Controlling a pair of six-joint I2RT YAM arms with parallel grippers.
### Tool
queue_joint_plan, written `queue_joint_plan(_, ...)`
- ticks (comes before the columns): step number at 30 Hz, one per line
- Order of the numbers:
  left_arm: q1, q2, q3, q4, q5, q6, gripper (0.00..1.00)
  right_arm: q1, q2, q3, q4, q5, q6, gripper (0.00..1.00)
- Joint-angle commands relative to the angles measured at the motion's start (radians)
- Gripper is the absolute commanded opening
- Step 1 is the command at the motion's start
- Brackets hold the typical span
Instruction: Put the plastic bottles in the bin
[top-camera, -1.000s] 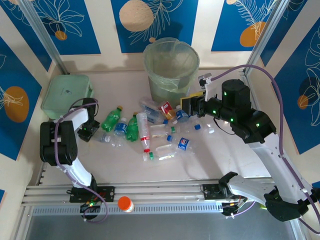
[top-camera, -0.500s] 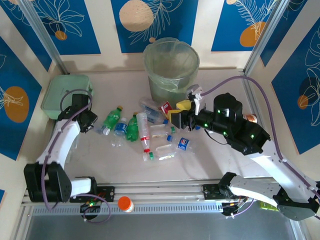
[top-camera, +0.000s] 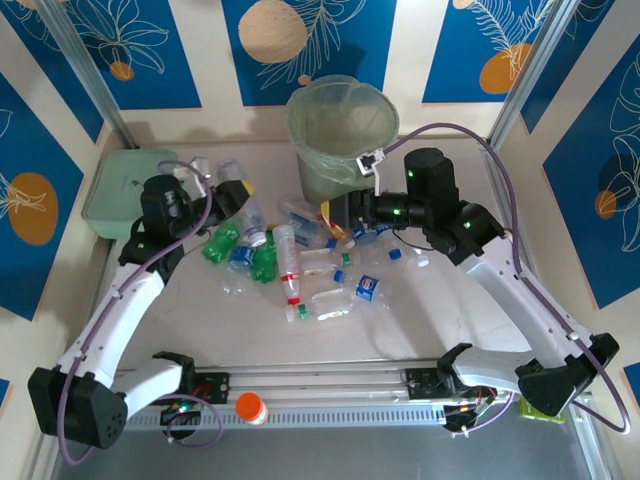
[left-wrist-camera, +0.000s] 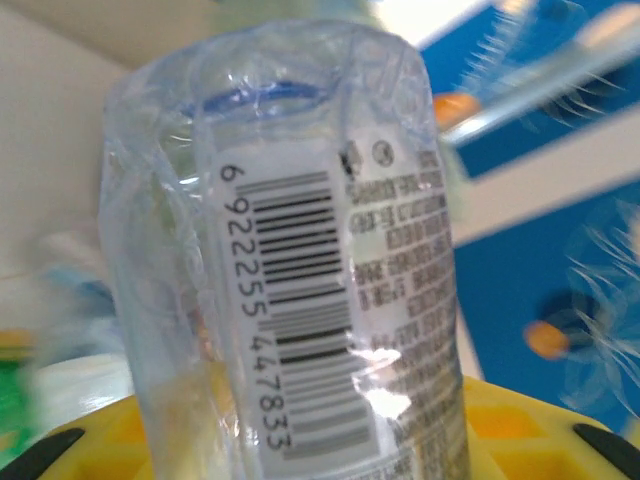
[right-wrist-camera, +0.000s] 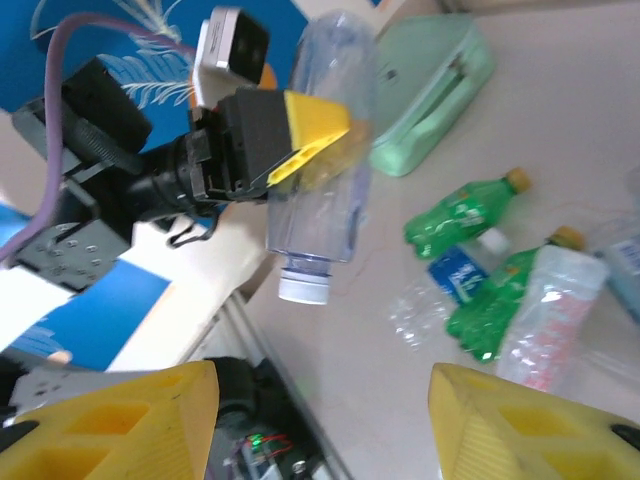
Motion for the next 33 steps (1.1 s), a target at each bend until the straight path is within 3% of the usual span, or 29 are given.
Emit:
queue_joint_plan(1,-0.054,0.026,0.036,0.395,0.21,-0.106,0.34,0.001,0.002,0.006,0.057,-0.127,0.076,0.59)
queue_joint_plan(5,-0.093,0.082,0.013,0.781,0.253,-0.298,0.34,0.05,-0.013,-0.047,0.17,-0.117,0.141,0.6)
queue_joint_plan(7,-0.111,0.103,0.01,0.886,0.257,-0.343,0.34,0.092,-0.001,-0.027,0.182,-0.107,0.112,0.61)
queue_joint_plan(10,-0.132,0.112,0.007,0.959,0.263,-0.358,0.34,0.132,0.01,0.007,0.158,-0.013,0.121,0.66)
queue_joint_plan(13,-0.15,0.109,-0.006,1.003,0.259,-0.354,0.34,0.136,-0.024,-0.038,0.264,0.002,0.118,0.87)
queue_joint_plan(18,-0.18,0.113,-0.004,1.032,0.26,-0.346,0.34,0.098,0.069,0.049,0.255,-0.197,0.116,0.94)
queue_joint_plan(24,-0.196,0.11,-0.002,0.996,0.255,-0.316,0.34,0.125,0.146,0.153,0.241,-0.268,0.092,0.91)
queue_joint_plan(33,-0.218,0.088,0.002,0.847,0.224,-0.228,0.37,0.144,0.178,0.169,0.219,-0.182,0.084,0.74)
